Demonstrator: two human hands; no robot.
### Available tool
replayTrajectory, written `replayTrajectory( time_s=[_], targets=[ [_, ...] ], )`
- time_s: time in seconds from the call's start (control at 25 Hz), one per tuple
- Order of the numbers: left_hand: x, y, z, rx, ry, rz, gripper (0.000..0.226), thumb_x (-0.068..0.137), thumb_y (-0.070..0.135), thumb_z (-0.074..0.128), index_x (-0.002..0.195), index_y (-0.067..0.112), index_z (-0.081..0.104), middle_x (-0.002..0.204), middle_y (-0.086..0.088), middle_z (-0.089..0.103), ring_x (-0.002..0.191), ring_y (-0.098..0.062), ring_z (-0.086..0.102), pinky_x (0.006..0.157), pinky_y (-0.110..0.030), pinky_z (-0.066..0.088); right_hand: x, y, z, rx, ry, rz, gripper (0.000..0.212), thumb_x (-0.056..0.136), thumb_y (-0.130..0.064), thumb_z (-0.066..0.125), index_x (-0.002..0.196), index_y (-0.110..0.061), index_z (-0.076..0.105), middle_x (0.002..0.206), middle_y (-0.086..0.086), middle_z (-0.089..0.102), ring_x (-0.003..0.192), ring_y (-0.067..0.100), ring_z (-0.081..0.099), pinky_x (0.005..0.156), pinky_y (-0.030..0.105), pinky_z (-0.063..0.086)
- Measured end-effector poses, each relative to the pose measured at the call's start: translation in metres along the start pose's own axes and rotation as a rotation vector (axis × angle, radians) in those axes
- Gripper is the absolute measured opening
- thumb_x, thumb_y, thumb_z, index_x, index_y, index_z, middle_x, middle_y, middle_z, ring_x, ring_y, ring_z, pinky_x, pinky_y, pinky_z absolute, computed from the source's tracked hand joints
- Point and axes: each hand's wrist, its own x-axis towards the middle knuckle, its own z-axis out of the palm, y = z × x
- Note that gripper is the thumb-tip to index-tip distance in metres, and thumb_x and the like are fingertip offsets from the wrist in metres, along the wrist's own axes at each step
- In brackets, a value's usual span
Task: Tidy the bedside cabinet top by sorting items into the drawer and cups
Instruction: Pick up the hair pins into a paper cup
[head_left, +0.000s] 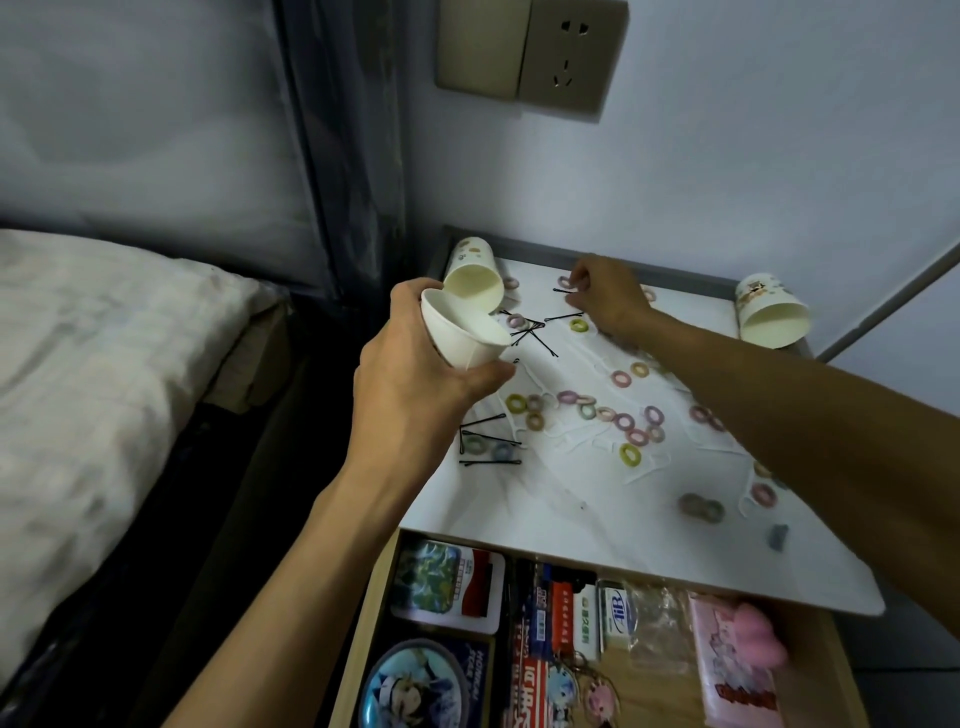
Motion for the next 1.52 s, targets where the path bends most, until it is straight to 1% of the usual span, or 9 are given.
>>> replayTrajectory(
  time_s=[0.24,0.4,0.56,0.68,0.84,1.04,1.24,1.4,1.52],
  targets=[
    [-0.002,0.0,0.001,0.011,-0.009,-0.005,0.07,0.064,0.033,0.087,0.119,0.031,0.045,0.096,0.018,0.057,0.09,-0.005,0.059,0.074,-0.03,0.055,-0.003,-0.003,-0.013,-0.132,-0.07,-0.033,0.011,0.077,-0.005,0.077,0.087,-0.004,0.077,0.091,0.014,0.074,0.09,0.026,0.067,0.082,0.028,0.05],
    [-0.003,0.002,0.001,0.011,-0.015,-0.002,0.072,0.064,0.034,0.087,0.122,0.03,0.045,0.1,0.016,0.057,0.091,-0.006,0.059,0.074,-0.029,0.055,-0.004,-0.001,-0.017,-0.2,-0.139,-0.04,0.01,0.076,-0.007,0.078,0.086,-0.006,0.077,0.09,0.01,0.074,0.087,0.023,0.067,0.081,0.026,0.048],
    [-0.004,0.003,0.0,0.018,-0.017,-0.004,0.071,0.064,0.035,0.087,0.122,0.03,0.045,0.099,0.016,0.057,0.091,-0.006,0.059,0.075,-0.032,0.056,-0.008,-0.005,-0.018,-0.258,-0.184,-0.076,0.007,0.078,-0.003,0.069,0.078,-0.007,0.075,0.086,0.01,0.073,0.077,0.021,0.064,0.071,0.03,0.049],
    [-0.004,0.003,-0.002,0.023,-0.017,0.003,0.071,0.065,0.035,0.087,0.121,0.03,0.045,0.101,0.015,0.056,0.093,-0.009,0.059,0.076,-0.032,0.057,-0.011,-0.011,-0.017,-0.248,-0.189,-0.165,0.009,0.076,0.0,0.063,0.071,-0.004,0.069,0.08,0.012,0.07,0.09,0.029,0.067,0.07,0.034,0.051],
    [-0.004,0.003,-0.001,0.03,-0.025,0.011,0.072,0.065,0.036,0.087,0.123,0.029,0.044,0.101,0.016,0.055,0.092,-0.008,0.059,0.074,-0.029,0.056,-0.014,-0.014,-0.015,-0.224,-0.231,-0.196,0.031,0.077,-0.003,0.068,0.061,-0.026,0.058,0.077,0.001,0.066,0.105,0.023,0.065,0.084,0.04,0.054],
    [-0.003,0.002,-0.001,0.027,-0.019,0.007,0.07,0.065,0.036,0.087,0.12,0.031,0.044,0.096,0.018,0.054,0.09,-0.003,0.058,0.073,-0.029,0.056,-0.012,-0.019,-0.014,-0.175,-0.239,-0.179,0.007,0.082,-0.012,0.07,0.079,-0.018,0.066,0.079,0.0,0.065,0.081,0.019,0.061,0.077,0.037,0.053],
    [-0.002,0.001,0.0,0.03,-0.022,0.011,0.071,0.065,0.037,0.087,0.121,0.031,0.044,0.094,0.02,0.052,0.089,0.002,0.055,0.072,-0.025,0.055,-0.011,-0.027,-0.005,-0.229,-0.198,-0.15,0.004,0.082,-0.015,0.073,0.084,-0.012,0.071,0.091,0.008,0.071,0.088,0.026,0.065,0.075,0.036,0.053],
    [-0.002,0.0,0.0,0.02,-0.017,0.0,0.069,0.065,0.036,0.087,0.119,0.032,0.044,0.094,0.021,0.054,0.089,0.002,0.056,0.073,-0.028,0.055,-0.008,-0.033,-0.006,-0.367,-0.296,-0.163,0.01,0.083,-0.011,0.066,0.085,-0.003,0.071,0.093,0.014,0.072,0.091,0.031,0.066,0.08,0.041,0.056],
    [-0.002,0.001,-0.001,0.013,-0.018,-0.003,0.068,0.065,0.035,0.087,0.118,0.032,0.044,0.095,0.021,0.054,0.089,0.001,0.056,0.073,-0.027,0.055,-0.01,-0.031,-0.012,-0.361,-0.351,-0.167,0.012,0.085,-0.011,0.065,0.089,-0.002,0.071,0.094,0.012,0.073,0.092,0.028,0.066,0.072,0.033,0.051]
  ],
)
